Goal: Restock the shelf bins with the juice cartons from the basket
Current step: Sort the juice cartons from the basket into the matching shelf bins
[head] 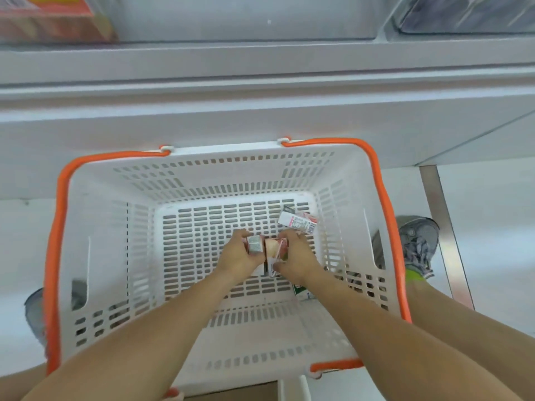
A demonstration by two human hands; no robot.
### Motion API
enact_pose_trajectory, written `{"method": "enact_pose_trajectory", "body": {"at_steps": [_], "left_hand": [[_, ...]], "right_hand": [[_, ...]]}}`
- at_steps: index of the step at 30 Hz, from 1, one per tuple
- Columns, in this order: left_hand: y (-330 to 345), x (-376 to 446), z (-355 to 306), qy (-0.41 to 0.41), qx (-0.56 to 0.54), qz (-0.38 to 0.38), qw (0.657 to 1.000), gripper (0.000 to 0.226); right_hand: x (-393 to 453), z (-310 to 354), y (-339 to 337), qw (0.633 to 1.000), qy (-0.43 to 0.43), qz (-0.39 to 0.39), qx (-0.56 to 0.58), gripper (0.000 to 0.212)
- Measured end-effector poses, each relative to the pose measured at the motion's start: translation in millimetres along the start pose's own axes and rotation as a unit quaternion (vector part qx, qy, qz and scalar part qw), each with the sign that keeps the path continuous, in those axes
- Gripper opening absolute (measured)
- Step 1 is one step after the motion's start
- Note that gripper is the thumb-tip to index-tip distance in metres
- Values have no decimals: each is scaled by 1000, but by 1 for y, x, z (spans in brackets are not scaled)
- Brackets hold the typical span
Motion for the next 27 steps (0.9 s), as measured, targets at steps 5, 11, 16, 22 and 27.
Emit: {"method": "enact_pose_trajectory", "body": {"at_steps": [5, 11, 16, 22, 27], "left_hand": [[-22, -15, 18, -15, -46, -10, 999, 57], [-37, -36, 41, -68, -141, 59, 986, 42], [-42, -67, 33, -88, -239, 142, 956, 36], [-111, -97, -20, 10, -128, 103, 986, 59], [-201, -146, -99, 88, -120, 54, 987, 31]], "right_hand": [[-2, -3, 16, 1000, 20, 0, 1, 39], [-16, 2, 24, 997, 51, -10, 62, 44], [-34, 41, 13, 994, 40, 34, 98, 45], [-70, 135, -38, 995, -31, 72, 55, 48], [-125, 230, -100, 993, -99, 54, 44, 18]]}}
Point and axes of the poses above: each hand's wrist, its own x-axis towards the middle knuckle, its own y-axis out of the palm, z = x × y, the point moved 10 cm from there along x, towards the middle knuckle, and after that the axes turned 10 degrees about x, right-handed, at the moved point
